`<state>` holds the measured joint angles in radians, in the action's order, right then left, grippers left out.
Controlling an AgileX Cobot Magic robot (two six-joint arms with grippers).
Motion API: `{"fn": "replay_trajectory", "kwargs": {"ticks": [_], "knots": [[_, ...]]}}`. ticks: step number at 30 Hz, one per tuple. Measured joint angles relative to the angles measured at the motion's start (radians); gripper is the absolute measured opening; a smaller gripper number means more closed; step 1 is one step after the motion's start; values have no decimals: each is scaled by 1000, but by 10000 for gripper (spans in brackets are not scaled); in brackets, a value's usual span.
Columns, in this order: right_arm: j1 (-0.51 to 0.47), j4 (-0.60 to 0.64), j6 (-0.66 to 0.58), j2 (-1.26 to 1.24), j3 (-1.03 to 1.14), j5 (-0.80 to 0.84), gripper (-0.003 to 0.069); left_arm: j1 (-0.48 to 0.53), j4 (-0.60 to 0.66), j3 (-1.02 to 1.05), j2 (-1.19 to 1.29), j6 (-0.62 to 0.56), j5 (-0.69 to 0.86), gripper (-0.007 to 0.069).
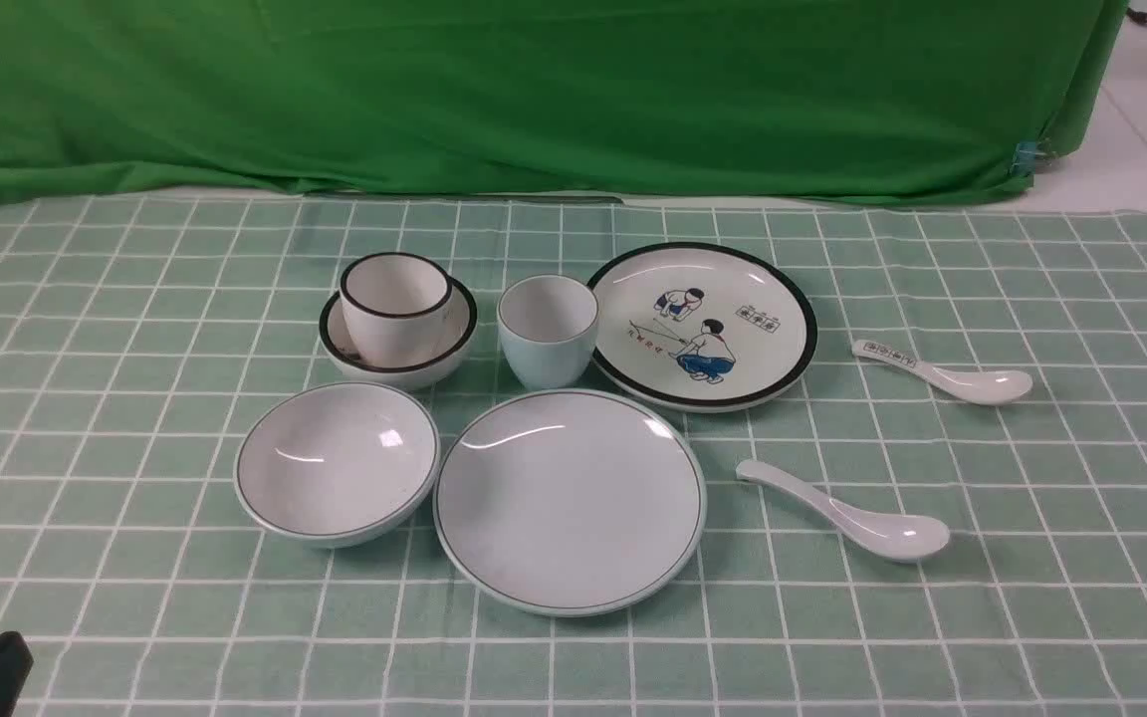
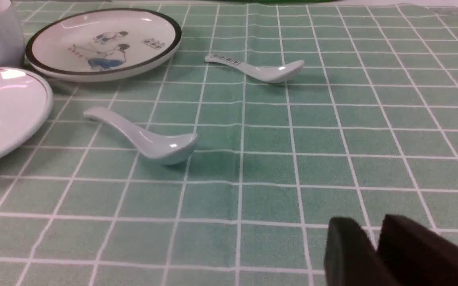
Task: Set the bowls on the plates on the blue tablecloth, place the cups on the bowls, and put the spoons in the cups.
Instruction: 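Reach toward the plain white bowl and position the gripper at its rim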
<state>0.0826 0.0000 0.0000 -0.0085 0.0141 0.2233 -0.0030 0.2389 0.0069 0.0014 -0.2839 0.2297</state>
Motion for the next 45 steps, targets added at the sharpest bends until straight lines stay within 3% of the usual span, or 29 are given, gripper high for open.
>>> {"fn": "replay_trajectory", "kwargs": {"ticks": [21, 24, 28, 32, 35, 38, 41, 45], "knots": [[0, 0, 0, 0, 0, 0, 163, 0, 12, 0, 0, 7, -17, 17], [0, 0, 0, 0, 0, 0, 163, 0, 153, 0, 0, 83, -88, 17], [0, 0, 0, 0, 0, 0, 163, 0, 506, 0, 0, 236, -230, 17], [0, 0, 0, 0, 0, 0, 163, 0, 587, -2, 0, 278, -309, 17], [0, 0, 0, 0, 0, 0, 163, 0, 566, -60, -1, 284, -218, 17], [0, 0, 0, 0, 0, 0, 163, 0, 513, -159, 35, 221, -113, 17], [0, 0, 0, 0, 0, 0, 163, 0, 461, -371, 244, -16, 165, 17], [0, 0, 0, 0, 0, 0, 163, -34, 443, -545, 513, -254, 402, 17]]}}
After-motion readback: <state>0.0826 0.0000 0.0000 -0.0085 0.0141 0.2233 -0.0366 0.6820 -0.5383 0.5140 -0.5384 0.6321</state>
